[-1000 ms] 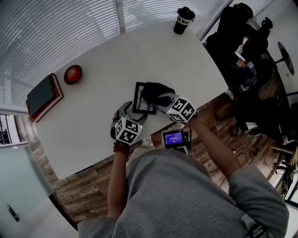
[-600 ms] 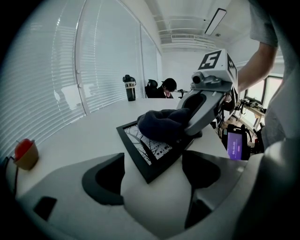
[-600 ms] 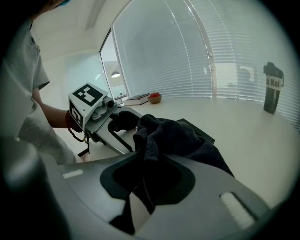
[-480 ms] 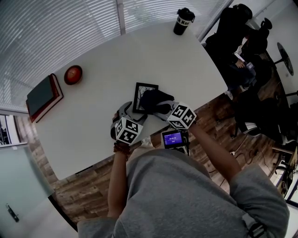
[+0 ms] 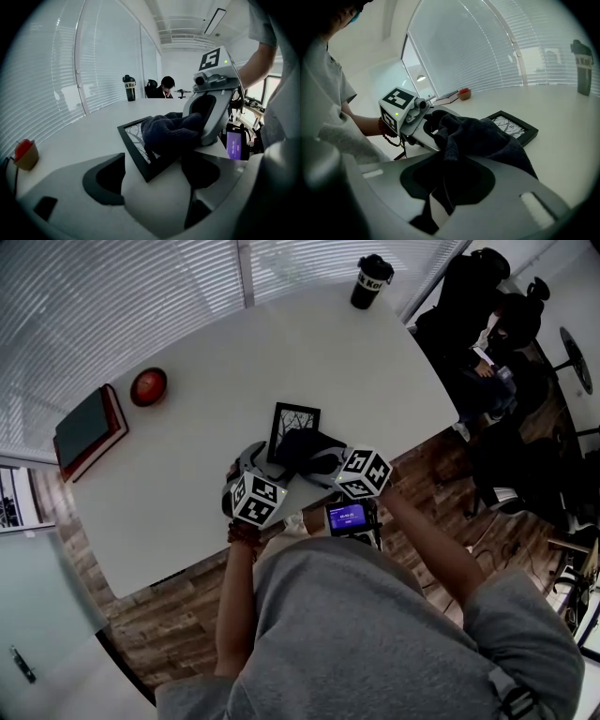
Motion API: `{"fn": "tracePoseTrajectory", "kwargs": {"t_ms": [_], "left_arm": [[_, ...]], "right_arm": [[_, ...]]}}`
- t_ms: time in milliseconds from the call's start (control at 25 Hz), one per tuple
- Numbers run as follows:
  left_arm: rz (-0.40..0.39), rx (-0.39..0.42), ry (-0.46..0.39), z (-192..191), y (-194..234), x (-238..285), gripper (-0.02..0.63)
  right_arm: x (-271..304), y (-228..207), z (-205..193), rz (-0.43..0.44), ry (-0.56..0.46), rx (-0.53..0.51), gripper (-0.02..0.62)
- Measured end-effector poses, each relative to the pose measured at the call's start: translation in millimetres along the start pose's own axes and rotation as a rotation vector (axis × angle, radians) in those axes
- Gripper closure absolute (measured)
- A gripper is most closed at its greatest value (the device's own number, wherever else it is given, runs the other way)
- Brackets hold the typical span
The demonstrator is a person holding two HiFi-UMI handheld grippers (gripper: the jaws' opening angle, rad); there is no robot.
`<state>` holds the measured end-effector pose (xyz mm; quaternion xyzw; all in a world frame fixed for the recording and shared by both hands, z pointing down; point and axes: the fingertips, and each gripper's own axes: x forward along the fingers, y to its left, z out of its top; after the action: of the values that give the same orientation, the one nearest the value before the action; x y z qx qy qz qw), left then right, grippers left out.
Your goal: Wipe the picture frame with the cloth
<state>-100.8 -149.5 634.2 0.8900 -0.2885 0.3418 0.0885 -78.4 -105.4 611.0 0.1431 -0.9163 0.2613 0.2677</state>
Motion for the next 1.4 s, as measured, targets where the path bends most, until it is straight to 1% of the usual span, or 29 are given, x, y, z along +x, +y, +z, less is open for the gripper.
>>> {"fn": "tracePoseTrajectory", "kwargs": {"t_ms": [80,200,320,400,440,480,520,600,680,880,960,1040,1120,1200,1280,1360,1400], "left_arm": [[0.001,-0.001,0.001,-0.2,0.8,0.2,0.224],[0.002,-0.002,0.0,-0.9,0.8,0.7,0.224],[0.003,-0.003,-0.002,-0.5,1.0,0.1,0.225],[0.004,-0.003,-0.003,0.2,0.7,-0.5,0.231],[0.005,-0.004,-0.003,0.8,0.5,-0.5,0.236],[0.005,-0.004,-0.003,1.4,0.2,-0.4,0.238],[0.005,-0.004,-0.004,1.7,0.0,-0.2,0.239],[0.006,-0.003,-0.002,1.2,-0.4,-0.4,0.242],[0.006,-0.002,0.0,0.3,-0.9,-0.6,0.242],[0.006,-0.002,-0.004,1.9,-0.6,-0.1,0.245],[0.006,-0.002,-0.004,1.9,-0.3,-0.6,0.249],[0.006,-0.001,-0.005,2.0,0.3,-0.8,0.249],[0.006,0.0,-0.005,1.5,0.3,-0.8,0.25],[0.007,-0.001,-0.003,1.1,0.2,-1.2,0.25],[0.007,-0.002,-0.002,1.3,-0.2,-1.4,0.25],[0.008,-0.002,-0.001,1.1,-0.5,-1.4,0.25],[0.008,-0.002,-0.001,0.7,-0.3,-1.6,0.25]], "right_arm": [[-0.6,4.3,1.4,0.043,-0.007,0.026,0.514],[-3.2,19.2,5.2,0.135,-0.022,0.044,0.514],[-13.2,39.0,18.2,0.237,-0.04,-0.007,0.512],[-26.9,42.5,35.6,0.266,-0.078,-0.055,0.509],[-35.4,38.0,46.8,0.256,-0.106,-0.074,0.509],[-44.2,29.2,58.8,0.227,-0.134,-0.089,0.509],[-52.6,17.0,70.7,0.183,-0.158,-0.103,0.508],[-66.4,-13.5,91.0,0.068,-0.18,-0.136,0.508],[-74.6,-46.5,104.1,-0.047,-0.163,-0.167,0.508],[-86.4,-120.1,126.9,-0.293,-0.089,-0.253,0.508],[-91.1,-141.7,135.6,-0.394,-0.053,-0.306,0.508],[-92.7,-155.6,142.2,-0.466,-0.021,-0.359,0.508],[-86.3,-161.4,141.2,-0.48,0.013,-0.378,0.508],[-72.0,-161.7,131.9,-0.445,0.055,-0.363,0.508],[-55.2,-160.4,117.8,-0.391,0.095,-0.315,0.506],[-39.8,-156.2,103.6,-0.314,0.118,-0.229,0.499],[-33.5,-152.3,99.0,-0.269,0.119,-0.191,0.476]]}}
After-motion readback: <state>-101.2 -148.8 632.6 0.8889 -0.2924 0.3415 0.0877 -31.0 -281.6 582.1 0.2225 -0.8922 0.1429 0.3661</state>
